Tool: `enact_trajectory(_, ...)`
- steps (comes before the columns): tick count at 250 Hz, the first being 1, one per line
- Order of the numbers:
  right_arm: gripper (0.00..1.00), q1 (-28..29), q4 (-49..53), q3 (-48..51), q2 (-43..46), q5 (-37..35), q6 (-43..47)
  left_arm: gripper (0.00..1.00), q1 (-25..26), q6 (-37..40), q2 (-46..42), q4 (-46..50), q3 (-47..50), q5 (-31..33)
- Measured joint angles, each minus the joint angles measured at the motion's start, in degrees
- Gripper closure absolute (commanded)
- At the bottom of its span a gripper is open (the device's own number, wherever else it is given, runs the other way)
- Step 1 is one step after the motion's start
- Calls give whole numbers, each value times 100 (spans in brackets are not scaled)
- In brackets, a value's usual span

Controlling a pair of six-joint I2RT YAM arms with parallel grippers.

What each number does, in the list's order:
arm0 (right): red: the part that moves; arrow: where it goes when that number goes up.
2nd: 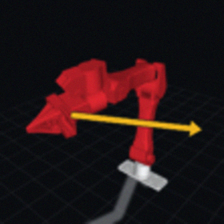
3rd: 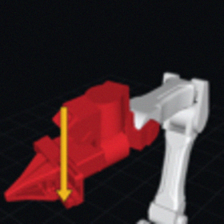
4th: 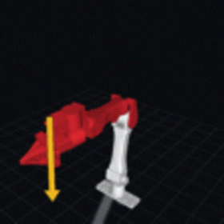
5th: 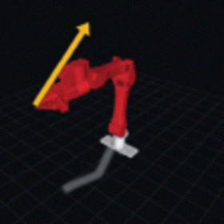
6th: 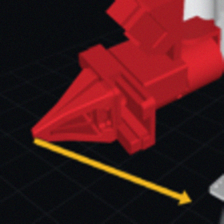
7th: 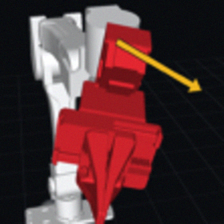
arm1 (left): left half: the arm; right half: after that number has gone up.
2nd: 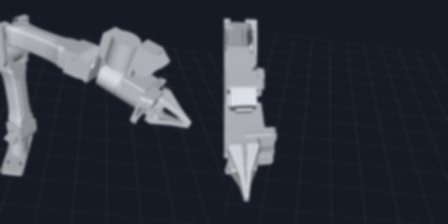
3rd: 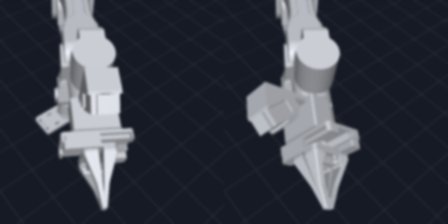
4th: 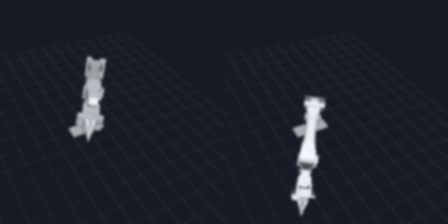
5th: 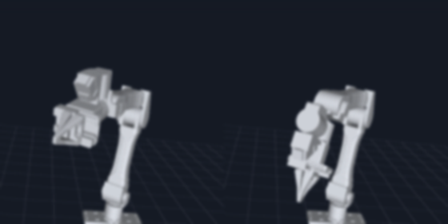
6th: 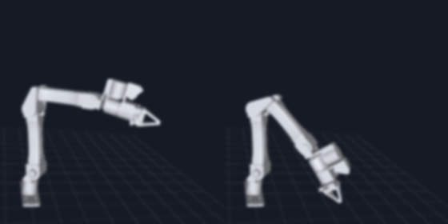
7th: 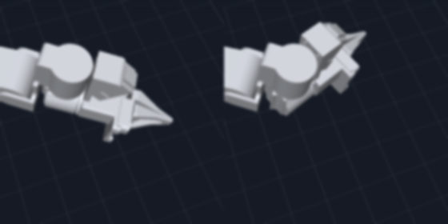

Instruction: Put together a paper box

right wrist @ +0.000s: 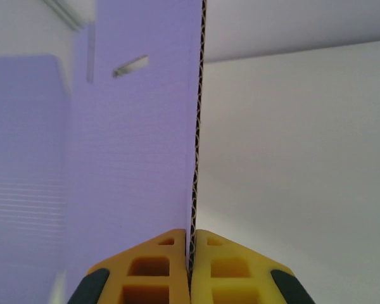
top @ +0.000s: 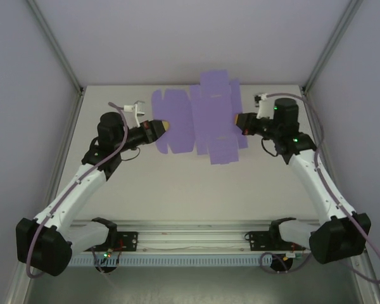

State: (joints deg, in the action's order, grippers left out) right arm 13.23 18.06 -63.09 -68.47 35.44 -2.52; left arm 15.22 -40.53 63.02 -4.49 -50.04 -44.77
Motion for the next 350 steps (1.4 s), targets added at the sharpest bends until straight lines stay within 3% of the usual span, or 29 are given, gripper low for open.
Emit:
enact_trajectory(29,100,791,170,-61,-402,-1781,981,97,0,-9,11,-17,267,57)
enact_trajectory(58,100,1360,-289,323,-719,-3067,2277,72,4,39,87,-44,678,313)
enact_trajectory(78,100,1414,-592,597,-968,-3550,3211,60,2,116,184,-44,1154,649)
enact_trajectory(115,100,1414,-1073,1036,-1447,-3729,4520,58,0,50,350,50,1958,1279)
enact_trajectory(168,100,1711,-1722,1405,-2035,-3842,5681,1,0,55,299,378,2280,1821)
enact_trajectory(207,100,2170,-2570,1766,-2166,-4011,6662,0,0,249,238,802,1823,1851)
enact_trajectory(265,100,2883,-4113,2157,-2413,-4216,7825,0,-2,407,1036,944,72,1392)
enact_trajectory(309,100,2964,-4852,2216,-2649,-4332,8288,1,0,501,1976,1049,-1043,763)
enact_trajectory(350,100,2964,-5125,2223,-2664,-4343,8430,3,20,619,2616,1198,-1342,332)
